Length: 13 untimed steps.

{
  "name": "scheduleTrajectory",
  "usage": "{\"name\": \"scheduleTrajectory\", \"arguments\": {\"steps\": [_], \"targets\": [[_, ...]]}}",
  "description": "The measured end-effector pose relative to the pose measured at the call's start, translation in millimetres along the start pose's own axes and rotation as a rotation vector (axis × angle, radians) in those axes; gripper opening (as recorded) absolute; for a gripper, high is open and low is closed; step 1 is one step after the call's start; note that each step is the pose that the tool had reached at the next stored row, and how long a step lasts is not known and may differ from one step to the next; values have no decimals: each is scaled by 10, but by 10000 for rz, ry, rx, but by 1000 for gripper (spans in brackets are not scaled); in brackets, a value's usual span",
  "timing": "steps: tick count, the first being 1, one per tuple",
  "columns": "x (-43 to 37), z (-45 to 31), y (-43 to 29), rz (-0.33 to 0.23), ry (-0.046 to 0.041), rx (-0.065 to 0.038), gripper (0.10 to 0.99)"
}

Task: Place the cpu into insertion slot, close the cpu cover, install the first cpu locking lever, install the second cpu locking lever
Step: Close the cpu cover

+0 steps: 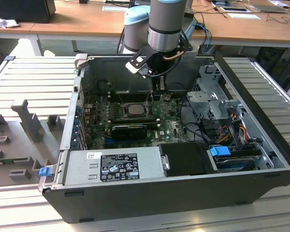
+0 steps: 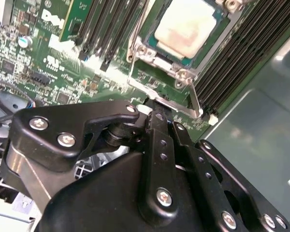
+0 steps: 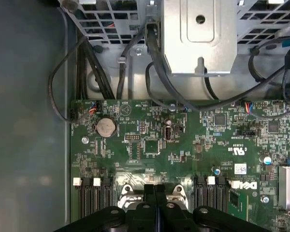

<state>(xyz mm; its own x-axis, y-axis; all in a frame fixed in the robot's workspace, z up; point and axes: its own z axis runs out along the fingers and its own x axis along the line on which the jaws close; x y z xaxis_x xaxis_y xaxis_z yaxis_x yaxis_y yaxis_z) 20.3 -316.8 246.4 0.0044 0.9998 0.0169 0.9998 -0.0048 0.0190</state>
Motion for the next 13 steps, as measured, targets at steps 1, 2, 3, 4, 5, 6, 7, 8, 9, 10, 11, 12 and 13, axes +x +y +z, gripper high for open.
{"name": "scheduleTrajectory", "arguments": {"steps": [1,2,3,4,5,6,7,8,9,10,11,12,13], "targets": [[0,0,-18,1,0,-1,106],[0,-1,-55,3,0,0,106],[0,-1,-79,1,0,-1,106],[-1,-2,-96,0,0,0,106],[-1,-2,-107,1,0,0,106],[-1,-2,-116,2,0,0,106],[-1,-2,-133,1,0,0,106],[-1,-3,-145,2,0,0,106],[-1,-3,-159,2,0,0,106],[-1,-3,-179,1,1,-2,106],[-1,-2,-194,0,0,-7,106],[-1,-2,-217,1,0,-31,106],[-1,0,-232,0,1,-65,106]]}}
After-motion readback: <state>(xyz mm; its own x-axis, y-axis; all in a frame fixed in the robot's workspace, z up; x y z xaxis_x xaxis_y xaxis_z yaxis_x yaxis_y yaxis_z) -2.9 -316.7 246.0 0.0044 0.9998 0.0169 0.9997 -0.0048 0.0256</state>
